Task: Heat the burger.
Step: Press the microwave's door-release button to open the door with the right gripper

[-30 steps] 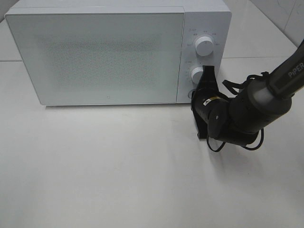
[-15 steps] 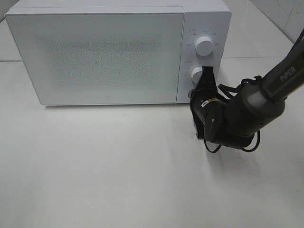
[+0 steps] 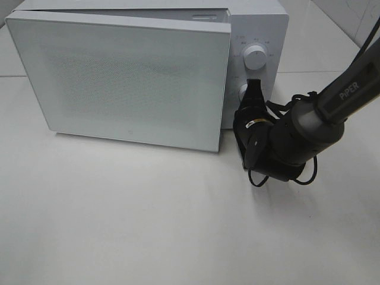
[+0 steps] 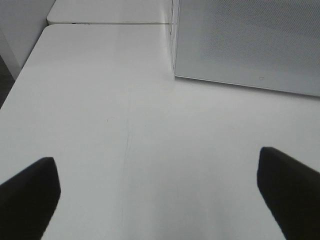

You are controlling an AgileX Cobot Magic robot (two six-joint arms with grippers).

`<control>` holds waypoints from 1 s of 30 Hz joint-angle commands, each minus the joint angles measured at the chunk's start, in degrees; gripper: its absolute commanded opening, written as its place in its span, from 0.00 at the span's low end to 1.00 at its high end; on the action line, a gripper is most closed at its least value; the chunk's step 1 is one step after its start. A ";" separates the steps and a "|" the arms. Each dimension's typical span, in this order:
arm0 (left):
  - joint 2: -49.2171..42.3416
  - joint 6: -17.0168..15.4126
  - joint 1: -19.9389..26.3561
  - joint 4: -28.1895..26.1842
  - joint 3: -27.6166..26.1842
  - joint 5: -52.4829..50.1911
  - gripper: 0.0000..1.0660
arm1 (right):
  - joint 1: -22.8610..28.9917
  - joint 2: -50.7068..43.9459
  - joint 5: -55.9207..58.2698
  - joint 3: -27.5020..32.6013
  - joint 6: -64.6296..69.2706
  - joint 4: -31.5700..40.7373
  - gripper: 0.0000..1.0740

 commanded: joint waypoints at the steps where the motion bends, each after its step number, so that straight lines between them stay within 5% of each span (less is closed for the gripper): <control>1: -1.03 0.00 -0.34 0.11 0.23 -0.06 0.94 | -1.83 0.52 -14.27 -6.88 -1.26 -5.16 0.00; 13: -1.03 -0.06 -0.34 0.11 0.23 -0.06 0.94 | -1.83 0.52 -13.52 -6.65 -1.95 -4.93 0.00; 30: -1.03 0.00 -0.34 0.11 0.23 -0.06 0.94 | -1.66 -4.53 1.78 0.63 -1.83 -4.98 0.00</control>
